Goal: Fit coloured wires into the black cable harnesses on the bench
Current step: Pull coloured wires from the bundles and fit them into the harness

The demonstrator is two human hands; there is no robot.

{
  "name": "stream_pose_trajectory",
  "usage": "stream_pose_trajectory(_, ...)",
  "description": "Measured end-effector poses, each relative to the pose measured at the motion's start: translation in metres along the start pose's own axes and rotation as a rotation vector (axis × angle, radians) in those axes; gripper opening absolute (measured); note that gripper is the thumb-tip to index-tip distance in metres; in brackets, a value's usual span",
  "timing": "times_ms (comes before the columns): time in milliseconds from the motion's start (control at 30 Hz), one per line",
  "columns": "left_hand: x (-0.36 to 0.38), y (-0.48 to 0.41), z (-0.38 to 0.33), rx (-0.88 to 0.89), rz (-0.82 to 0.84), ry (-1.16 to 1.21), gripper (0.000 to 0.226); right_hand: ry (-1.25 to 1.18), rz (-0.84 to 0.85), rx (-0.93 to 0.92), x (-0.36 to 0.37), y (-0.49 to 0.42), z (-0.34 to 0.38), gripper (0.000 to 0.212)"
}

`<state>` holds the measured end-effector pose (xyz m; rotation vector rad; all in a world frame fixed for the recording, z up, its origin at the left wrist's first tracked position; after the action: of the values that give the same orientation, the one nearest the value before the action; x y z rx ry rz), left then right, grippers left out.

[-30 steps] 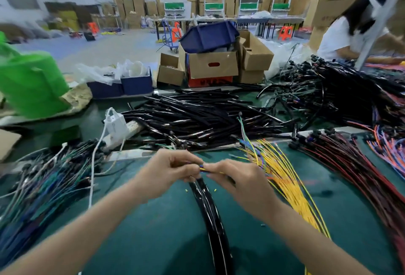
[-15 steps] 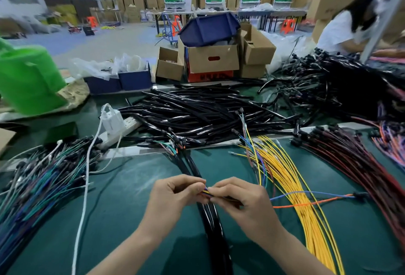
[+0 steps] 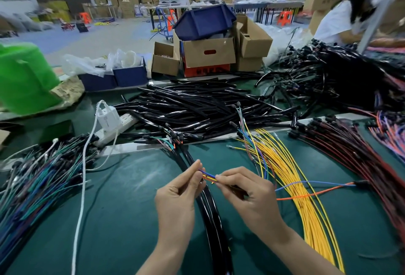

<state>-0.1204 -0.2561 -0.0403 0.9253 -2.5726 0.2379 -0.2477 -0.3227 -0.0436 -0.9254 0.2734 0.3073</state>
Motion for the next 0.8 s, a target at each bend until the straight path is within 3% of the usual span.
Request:
stream_pose_trajectory(367,0.002,0.002,0.001,0.036,0.072,-0.121,0.022,-0.068,0.019,0.106,0.002,0.0,0.004,0.001)
stream_pose_trajectory(567,0.0,-0.004,-0.003,0.077,0.114,-0.205,0.015,0.03,0.065,0.006,-0.003,-0.004,0.007,0.006)
stream_pose_trajectory(700,-0.002,-0.017,-0.003,-0.047,0.14,-0.199,0.025,0.186,0.115,-0.147,-0.003,-0.007,0.003,0.007)
stream_pose_trajectory(800,0.002,-0.037,-0.007,-0.112,0.28,-0.311,0.024,0.223,0.065,-0.118,-0.005,-0.007,-0.002,0.006)
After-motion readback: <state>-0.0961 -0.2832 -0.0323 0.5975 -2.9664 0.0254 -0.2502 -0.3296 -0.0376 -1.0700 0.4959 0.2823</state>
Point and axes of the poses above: each hand's wrist, its own y-axis away from the middle knuckle, its own x-axis out of the palm, z = x × y, the point moved 2 cm from there along -y, towards the middle knuckle, and after that the axes turned 2 degrees about y, right-handed, at the moved point
